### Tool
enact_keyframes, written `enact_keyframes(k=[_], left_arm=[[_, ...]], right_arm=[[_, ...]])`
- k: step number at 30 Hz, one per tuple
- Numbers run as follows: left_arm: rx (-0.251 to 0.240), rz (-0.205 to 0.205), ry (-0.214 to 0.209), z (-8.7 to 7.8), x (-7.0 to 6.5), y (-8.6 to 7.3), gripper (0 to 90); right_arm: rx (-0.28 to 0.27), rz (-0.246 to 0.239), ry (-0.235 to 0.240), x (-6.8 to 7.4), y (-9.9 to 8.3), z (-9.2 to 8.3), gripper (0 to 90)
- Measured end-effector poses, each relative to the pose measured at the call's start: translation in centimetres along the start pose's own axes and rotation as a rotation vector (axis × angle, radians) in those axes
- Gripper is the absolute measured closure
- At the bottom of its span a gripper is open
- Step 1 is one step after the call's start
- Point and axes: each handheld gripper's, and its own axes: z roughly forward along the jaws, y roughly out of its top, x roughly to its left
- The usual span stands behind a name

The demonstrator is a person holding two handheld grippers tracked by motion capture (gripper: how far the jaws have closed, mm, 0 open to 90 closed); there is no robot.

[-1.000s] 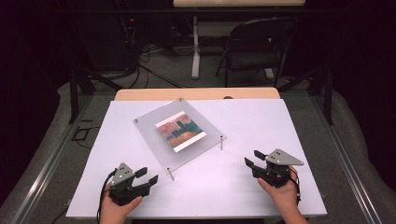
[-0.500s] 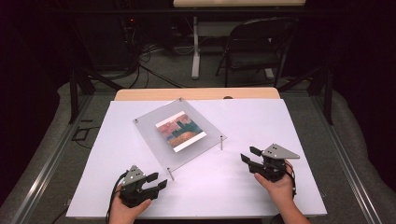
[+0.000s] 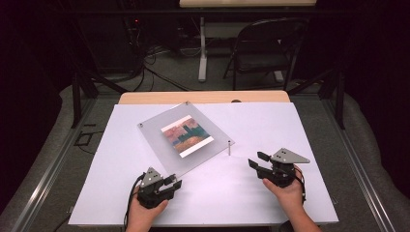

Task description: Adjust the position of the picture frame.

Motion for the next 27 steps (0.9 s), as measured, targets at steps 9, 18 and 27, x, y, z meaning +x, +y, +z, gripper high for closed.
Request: enact_keyframes(k=[9, 18, 27], left_arm=[[0.008, -0.022, 0.007, 1.1, 0.0, -0.1, 73.4], [0.014, -0.036, 0.015, 1.3, 0.0, 0.0, 83.6], [0.016, -0.039, -0.006, 1.1, 0.3, 0.2, 85.3]], right_arm=[[0.002, 0.005, 0.006, -0.1, 0.0, 0.1, 51.8], [0.003, 0.006, 0.006, 0.0, -0.1, 0.3, 52.0], [0.018, 0.007, 0.011, 0.0, -0.1, 0.6, 52.3]])
